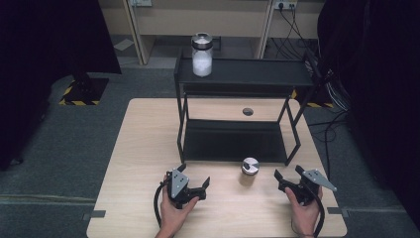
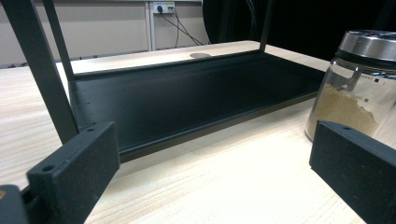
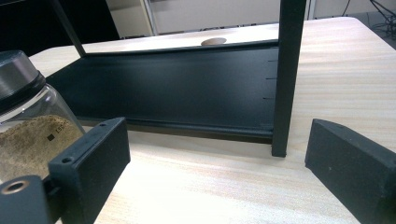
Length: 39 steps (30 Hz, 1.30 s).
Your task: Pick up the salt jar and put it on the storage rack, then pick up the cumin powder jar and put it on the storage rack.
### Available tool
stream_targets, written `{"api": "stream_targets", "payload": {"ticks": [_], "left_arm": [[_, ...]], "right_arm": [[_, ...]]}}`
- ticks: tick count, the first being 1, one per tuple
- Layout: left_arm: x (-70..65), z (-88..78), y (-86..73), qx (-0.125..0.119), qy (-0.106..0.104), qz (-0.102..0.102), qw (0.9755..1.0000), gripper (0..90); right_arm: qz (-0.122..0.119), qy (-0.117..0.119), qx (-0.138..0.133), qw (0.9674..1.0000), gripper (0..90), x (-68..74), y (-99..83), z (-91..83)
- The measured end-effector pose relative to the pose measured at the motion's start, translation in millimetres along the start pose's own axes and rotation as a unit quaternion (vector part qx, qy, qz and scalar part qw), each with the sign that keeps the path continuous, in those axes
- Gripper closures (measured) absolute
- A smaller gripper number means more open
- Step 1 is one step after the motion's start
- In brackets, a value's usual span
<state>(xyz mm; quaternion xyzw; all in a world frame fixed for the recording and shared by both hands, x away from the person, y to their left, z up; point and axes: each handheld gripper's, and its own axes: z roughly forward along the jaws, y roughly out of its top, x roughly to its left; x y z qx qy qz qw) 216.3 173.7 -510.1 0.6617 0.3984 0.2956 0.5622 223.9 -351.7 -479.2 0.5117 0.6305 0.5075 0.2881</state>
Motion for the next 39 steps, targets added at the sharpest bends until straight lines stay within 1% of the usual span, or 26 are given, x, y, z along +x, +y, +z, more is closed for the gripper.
{"api": "stream_targets", "payload": {"ticks": [7,10,22,27,30,32,34,35,36,37,38,39], "left_arm": [[0.8,0.1,0.2,0.000,-0.001,-0.002,1.0000,1.0],[0.0,0.1,0.1,0.000,-0.001,0.001,1.0000,1.0],[0.0,0.5,0.8,0.002,-0.002,0.003,1.0000,1.0],[-0.4,0.5,1.0,0.003,-0.001,0.005,1.0000,1.0],[-0.5,0.6,1.3,0.004,-0.001,0.005,1.0000,1.0],[-0.4,0.7,1.3,0.004,-0.001,0.005,1.0000,1.0],[-0.5,0.7,1.3,0.004,-0.001,0.004,1.0000,1.0],[-1.0,0.6,1.0,0.003,0.000,0.004,1.0000,1.0],[-1.0,0.6,1.0,0.003,0.000,0.004,1.0000,1.0],[-1.2,0.6,1.0,0.003,0.000,0.005,1.0000,1.0],[-1.4,0.6,0.9,0.002,0.001,0.005,1.0000,1.0],[-1.4,0.6,0.9,0.002,0.000,0.005,1.0000,1.0]], "right_arm": [[0.000,0.000,-0.001,1.0000,6.7,0.2,-0.2,-0.2],[-0.001,0.000,0.000,1.0000,6.7,0.1,0.0,-0.1],[0.001,-0.001,0.000,1.0000,6.7,0.3,0.0,0.0],[-0.002,0.000,-0.001,1.0000,6.4,0.4,-0.2,-0.2],[-0.007,0.003,-0.003,1.0000,6.1,0.5,-1.0,-0.5],[-0.009,0.014,-0.007,0.9998,5.5,-0.9,-2.9,-0.8],[-0.019,0.027,-0.009,0.9994,5.2,-1.2,-4.0,-0.8],[-0.026,0.048,-0.008,0.9985,5.2,-3.5,-4.6,-0.6],[-0.026,0.048,-0.008,0.9985,5.2,-3.5,-4.6,-0.6],[-0.026,0.056,-0.010,0.9981,5.1,-3.8,-5.8,-1.0],[-0.034,0.064,-0.011,0.9973,4.8,-1.3,-7.2,-1.9],[-0.034,0.064,-0.011,0.9973,4.8,-1.3,-7.2,-1.9]]}}
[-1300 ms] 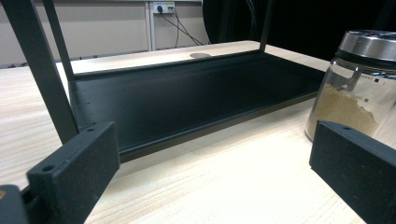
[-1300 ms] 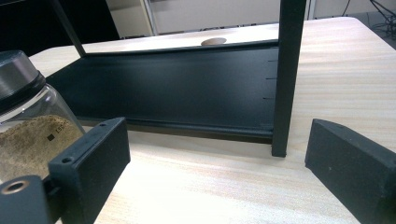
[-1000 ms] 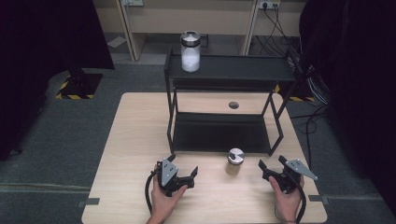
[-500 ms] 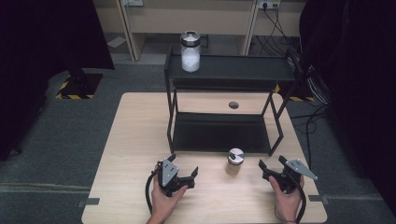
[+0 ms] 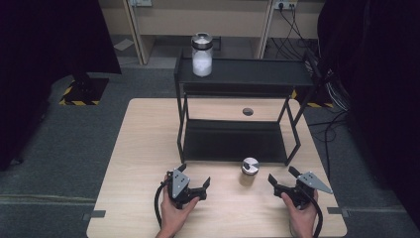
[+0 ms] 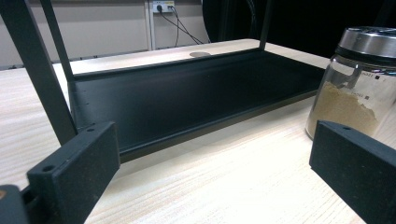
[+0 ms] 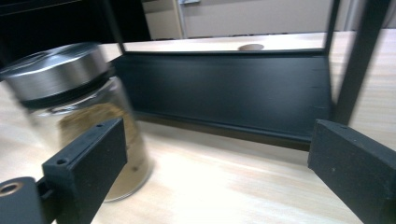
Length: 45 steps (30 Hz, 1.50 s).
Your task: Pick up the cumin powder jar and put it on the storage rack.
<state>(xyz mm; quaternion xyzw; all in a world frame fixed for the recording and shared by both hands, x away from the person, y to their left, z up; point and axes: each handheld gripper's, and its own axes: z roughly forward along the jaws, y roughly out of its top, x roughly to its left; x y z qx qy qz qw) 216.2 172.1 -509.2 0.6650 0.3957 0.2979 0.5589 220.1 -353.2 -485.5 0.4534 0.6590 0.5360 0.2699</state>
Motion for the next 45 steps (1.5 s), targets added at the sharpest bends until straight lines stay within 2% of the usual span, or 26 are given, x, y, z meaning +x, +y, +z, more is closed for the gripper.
{"api": "stream_targets", "payload": {"ticks": [1,7,12,14,18,27,31,33,38,41,45], "left_arm": [[-0.2,0.0,-0.1,0.000,0.000,0.001,1.0000,1.0],[0.2,0.2,0.3,0.001,0.000,-0.002,1.0000,1.0],[0.2,0.3,0.6,0.002,0.000,-0.001,1.0000,0.9],[-0.2,0.2,0.4,0.001,0.000,0.000,1.0000,1.0],[0.6,0.3,0.4,0.001,-0.001,-0.002,1.0000,1.0],[0.1,0.5,0.2,0.000,-0.001,0.001,1.0000,1.0],[0.4,0.5,0.2,0.000,-0.002,0.000,1.0000,1.0],[0.0,0.4,-0.1,-0.001,-0.002,0.003,1.0000,1.0],[-0.2,0.5,0.0,0.000,-0.001,0.002,1.0000,1.0],[-0.5,0.3,-0.2,-0.001,-0.001,0.003,1.0000,1.1],[-0.7,0.3,-0.2,-0.001,0.000,0.004,1.0000,1.1]], "right_arm": [[-0.010,0.016,0.003,0.9998,4.1,1.3,0.4,0.9],[-0.038,0.069,0.009,0.9968,1.8,11.7,1.5,13.5],[-0.051,0.087,0.016,0.9948,1.5,25.1,4.7,26.6],[-0.060,0.087,0.023,0.9941,2.2,32.9,8.0,34.1],[-0.064,0.081,0.028,0.9943,3.6,39.0,10.9,40.3],[-0.076,0.069,0.049,0.9935,10.3,47.8,20.1,52.2],[-0.089,0.063,0.065,0.9919,17.8,52.6,26.0,58.2],[-0.093,0.066,0.074,0.9907,28.7,52.6,29.4,60.9],[-0.100,0.059,0.070,0.9908,31.0,55.7,27.8,59.8],[-0.112,0.054,0.064,0.9901,31.1,59.1,25.8,58.6],[-0.112,0.055,0.052,0.9908,31.2,58.2,22.1,57.0]]}}
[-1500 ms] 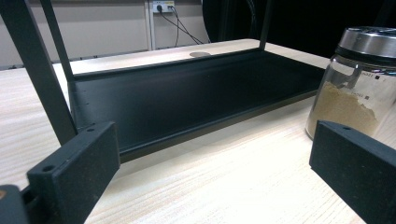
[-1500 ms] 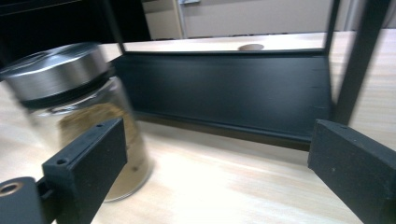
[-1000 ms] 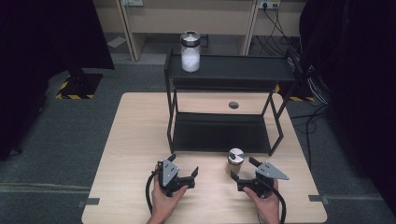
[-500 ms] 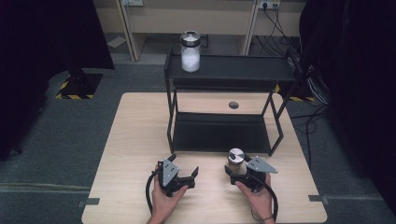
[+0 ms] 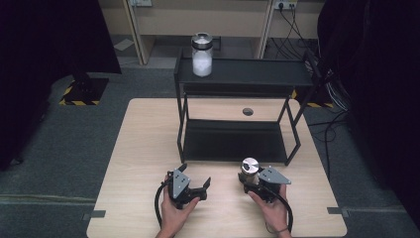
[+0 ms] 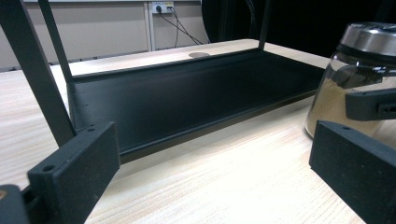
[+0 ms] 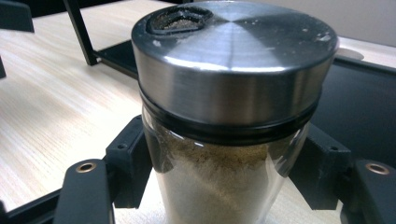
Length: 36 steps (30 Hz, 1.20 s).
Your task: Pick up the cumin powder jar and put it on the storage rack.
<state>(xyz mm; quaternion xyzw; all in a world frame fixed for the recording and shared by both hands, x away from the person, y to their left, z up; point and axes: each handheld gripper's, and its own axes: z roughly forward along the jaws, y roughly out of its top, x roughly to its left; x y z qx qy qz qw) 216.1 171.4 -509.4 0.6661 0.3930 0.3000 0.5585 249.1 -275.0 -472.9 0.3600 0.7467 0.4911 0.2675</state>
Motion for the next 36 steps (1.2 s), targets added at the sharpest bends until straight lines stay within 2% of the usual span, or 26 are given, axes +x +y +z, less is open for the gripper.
{"api": "stream_targets", "payload": {"ticks": [2,4,7,10,13,15,27,36], "left_arm": [[0.0,-0.1,-0.3,-0.001,0.000,0.000,1.0000,1.2],[0.0,-0.1,-0.2,-0.001,0.000,0.000,1.0000,1.3],[-0.3,-0.2,-0.3,-0.001,0.000,0.001,1.0000,1.2],[-0.4,-0.1,-0.4,-0.001,0.000,0.001,1.0000,1.2],[-0.4,-0.1,-0.4,-0.001,-0.001,0.002,1.0000,1.3],[-0.2,0.0,-0.3,-0.001,-0.001,0.002,1.0000,1.2],[-3.9,-0.8,-2.3,-0.007,0.005,0.005,1.0000,1.6],[-1.8,-0.7,-2.0,-0.006,0.004,-0.005,1.0000,1.6]], "right_arm": [[0.014,0.000,-0.017,0.9998,31.2,-1.9,-6.0,-2.6],[0.020,-0.001,-0.022,0.9995,31.2,-2.2,-7.8,-3.7],[0.016,-0.010,-0.040,0.9990,31.2,0.8,-6.4,-10.5],[0.008,-0.035,-0.082,0.9960,31.2,8.2,0.4,-23.6],[0.007,-0.057,-0.110,0.9923,31.2,12.8,5.7,-33.0],[0.006,-0.066,-0.116,0.9910,31.2,14.1,8.5,-36.7],[0.017,-0.081,-0.132,0.9878,31.2,7.9,16.3,-45.7],[0.005,-0.100,-0.149,0.9837,31.2,3.3,40.9,-55.8]]}}
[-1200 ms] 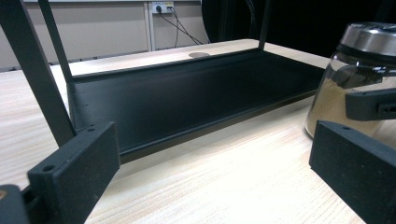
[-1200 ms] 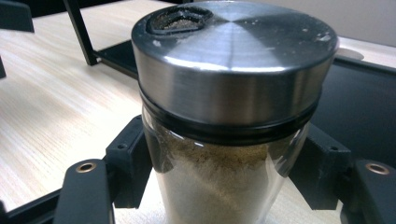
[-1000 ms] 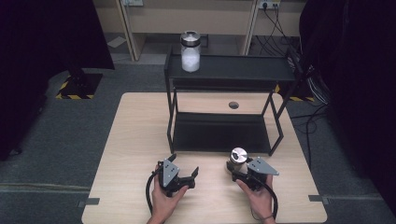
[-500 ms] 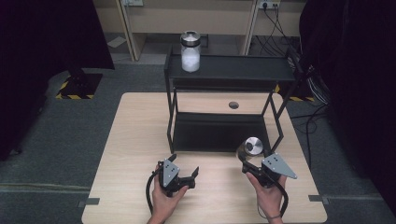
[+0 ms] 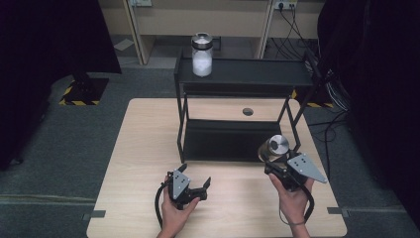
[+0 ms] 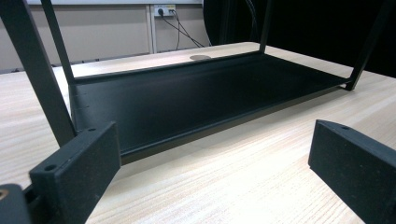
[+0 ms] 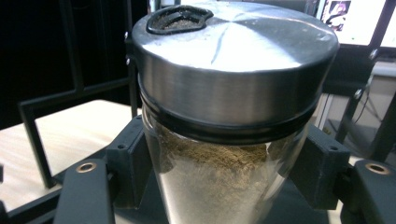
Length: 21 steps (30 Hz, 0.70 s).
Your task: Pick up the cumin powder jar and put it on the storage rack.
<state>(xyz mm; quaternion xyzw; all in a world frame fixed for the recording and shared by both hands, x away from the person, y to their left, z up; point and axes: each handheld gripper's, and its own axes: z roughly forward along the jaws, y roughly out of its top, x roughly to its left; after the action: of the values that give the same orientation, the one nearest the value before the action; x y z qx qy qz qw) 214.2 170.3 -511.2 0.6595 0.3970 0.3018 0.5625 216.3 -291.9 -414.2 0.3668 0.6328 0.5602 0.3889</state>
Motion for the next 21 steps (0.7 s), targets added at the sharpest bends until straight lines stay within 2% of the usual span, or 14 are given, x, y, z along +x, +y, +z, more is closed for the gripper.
{"api": "stream_targets", "payload": {"ticks": [7,21], "left_arm": [[-1.1,-0.1,-0.3,-0.001,0.000,0.003,1.0000,1.6],[-0.9,0.0,-0.1,0.000,-0.001,0.004,1.0000,1.6]], "right_arm": [[-0.009,-0.006,-0.006,0.9999,31.2,-2.8,17.6,2.9],[-0.008,-0.015,-0.001,0.9999,31.1,-6.5,25.7,5.0]]}}
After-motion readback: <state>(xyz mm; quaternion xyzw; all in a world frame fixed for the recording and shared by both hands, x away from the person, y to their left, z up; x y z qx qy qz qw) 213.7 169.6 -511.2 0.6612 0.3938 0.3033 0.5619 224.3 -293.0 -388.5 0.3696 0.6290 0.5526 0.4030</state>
